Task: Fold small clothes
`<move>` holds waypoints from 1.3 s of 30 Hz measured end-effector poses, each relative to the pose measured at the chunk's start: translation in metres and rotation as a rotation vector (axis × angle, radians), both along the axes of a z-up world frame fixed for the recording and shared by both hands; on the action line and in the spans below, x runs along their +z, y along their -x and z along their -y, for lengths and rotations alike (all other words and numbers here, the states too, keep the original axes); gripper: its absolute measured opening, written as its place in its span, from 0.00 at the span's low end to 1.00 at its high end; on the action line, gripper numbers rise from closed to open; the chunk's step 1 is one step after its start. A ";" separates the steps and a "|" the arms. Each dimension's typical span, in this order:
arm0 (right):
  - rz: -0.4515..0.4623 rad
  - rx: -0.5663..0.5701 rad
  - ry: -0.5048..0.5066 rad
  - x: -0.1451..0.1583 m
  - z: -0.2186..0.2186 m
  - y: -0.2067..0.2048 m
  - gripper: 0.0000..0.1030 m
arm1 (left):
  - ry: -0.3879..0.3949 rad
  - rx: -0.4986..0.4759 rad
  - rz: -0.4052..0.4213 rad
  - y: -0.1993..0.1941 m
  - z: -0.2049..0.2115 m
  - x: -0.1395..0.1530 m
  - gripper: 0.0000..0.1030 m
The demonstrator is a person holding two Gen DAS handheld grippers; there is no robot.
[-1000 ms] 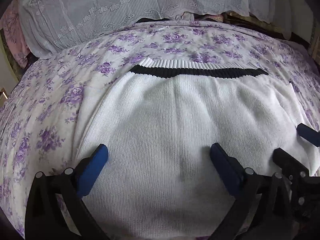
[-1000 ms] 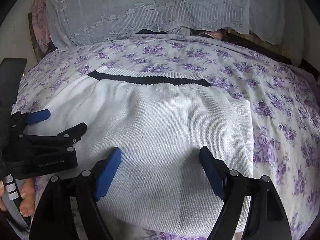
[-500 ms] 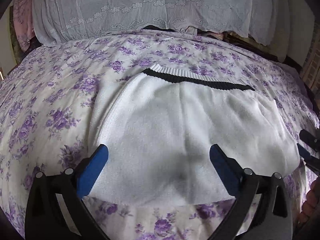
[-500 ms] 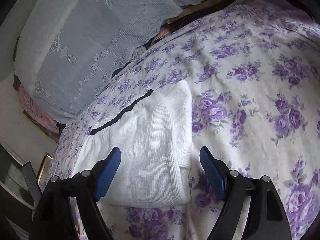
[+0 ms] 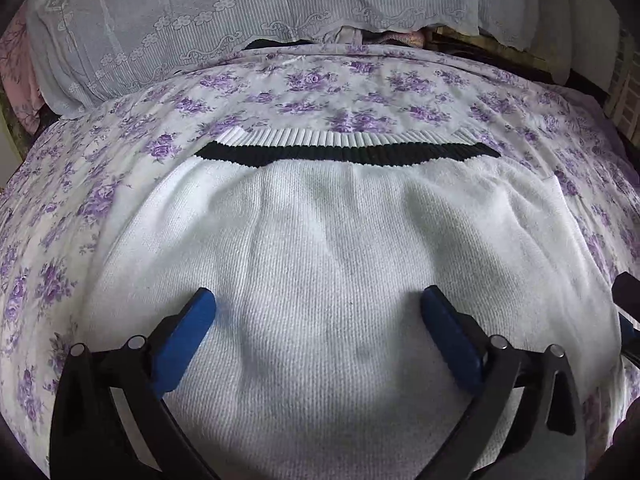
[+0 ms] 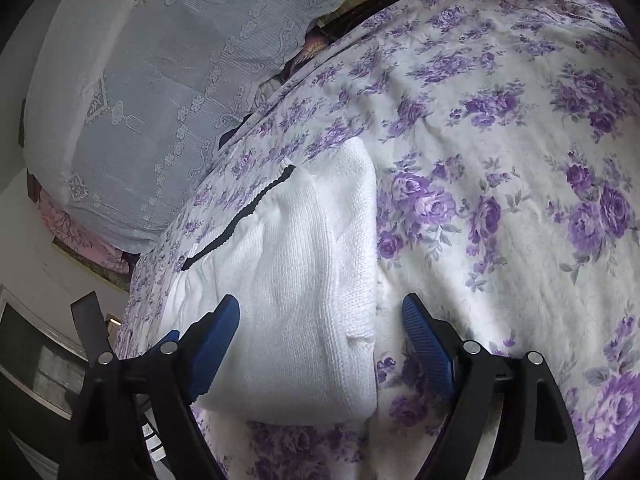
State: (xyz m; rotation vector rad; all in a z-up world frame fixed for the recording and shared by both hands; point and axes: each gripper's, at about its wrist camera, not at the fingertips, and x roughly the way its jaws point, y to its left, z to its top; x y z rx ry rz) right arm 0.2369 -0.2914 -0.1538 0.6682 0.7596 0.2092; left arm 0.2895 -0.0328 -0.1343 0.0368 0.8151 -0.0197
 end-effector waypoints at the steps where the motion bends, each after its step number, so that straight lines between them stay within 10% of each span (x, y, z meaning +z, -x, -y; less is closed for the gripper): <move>1: 0.000 0.001 0.007 0.000 0.000 -0.001 0.82 | 0.005 0.000 0.005 0.002 -0.001 0.001 0.96; 13: 0.022 0.006 0.069 -0.001 -0.005 -0.004 0.82 | 0.071 -0.019 0.030 0.020 -0.016 0.010 0.96; 23: 0.029 0.020 0.108 0.000 -0.012 -0.005 0.86 | -0.157 -0.001 0.140 0.036 -0.062 0.044 0.96; 30: 0.030 0.017 0.127 -0.001 -0.014 -0.005 0.86 | -0.028 0.065 0.002 0.016 -0.109 0.011 0.96; 39: 0.028 0.014 0.144 -0.001 -0.016 -0.005 0.86 | -0.023 0.049 0.059 0.023 -0.109 0.022 0.96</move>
